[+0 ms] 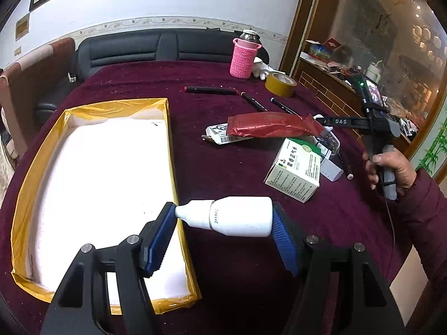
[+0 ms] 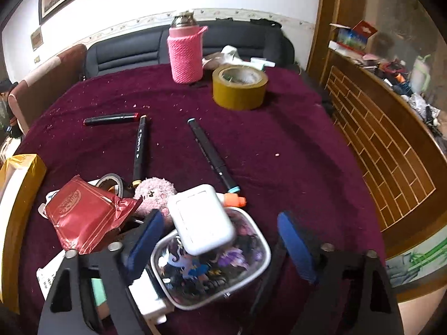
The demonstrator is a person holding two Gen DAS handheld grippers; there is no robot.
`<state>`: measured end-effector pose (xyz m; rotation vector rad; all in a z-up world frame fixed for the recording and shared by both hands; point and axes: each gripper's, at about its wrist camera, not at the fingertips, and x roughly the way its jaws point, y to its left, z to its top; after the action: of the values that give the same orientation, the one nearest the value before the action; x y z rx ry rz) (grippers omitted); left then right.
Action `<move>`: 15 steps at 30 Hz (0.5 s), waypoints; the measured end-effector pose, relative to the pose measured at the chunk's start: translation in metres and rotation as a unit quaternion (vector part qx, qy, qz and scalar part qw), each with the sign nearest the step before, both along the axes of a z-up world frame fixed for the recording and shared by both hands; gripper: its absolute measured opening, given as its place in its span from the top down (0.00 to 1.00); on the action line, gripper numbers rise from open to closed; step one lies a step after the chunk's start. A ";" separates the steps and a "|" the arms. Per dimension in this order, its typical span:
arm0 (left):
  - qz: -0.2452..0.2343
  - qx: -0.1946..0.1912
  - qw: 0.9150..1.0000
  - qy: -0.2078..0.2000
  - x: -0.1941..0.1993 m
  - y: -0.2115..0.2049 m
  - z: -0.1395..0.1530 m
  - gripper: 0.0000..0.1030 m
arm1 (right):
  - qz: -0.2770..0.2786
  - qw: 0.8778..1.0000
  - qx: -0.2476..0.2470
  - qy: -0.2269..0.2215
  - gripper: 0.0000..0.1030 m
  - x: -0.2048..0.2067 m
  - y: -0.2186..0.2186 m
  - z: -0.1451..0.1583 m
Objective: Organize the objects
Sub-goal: 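Carry the bottle to the tray with the left gripper while the right gripper grasps the white charger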
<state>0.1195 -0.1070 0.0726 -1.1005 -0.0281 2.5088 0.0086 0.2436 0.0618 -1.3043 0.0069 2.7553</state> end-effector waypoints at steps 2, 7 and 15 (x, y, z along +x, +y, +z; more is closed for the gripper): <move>0.000 -0.002 1.000 0.001 0.000 0.002 0.000 0.36 | 0.004 1.000 -0.005 -0.009 0.53 -0.003 -0.002 -0.007; 0.003 0.002 1.000 -0.001 0.000 0.001 0.000 0.36 | -0.014 0.999 -0.038 -0.010 0.59 0.001 0.003 -0.008; 0.009 0.038 0.999 0.022 0.005 -0.026 0.032 0.36 | -0.001 0.995 -0.101 0.023 0.58 0.038 -0.003 0.037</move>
<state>0.1246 -0.1329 0.1050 -1.0188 -0.1195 2.5249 0.0470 0.2406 0.0985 -1.2816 0.2961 2.8442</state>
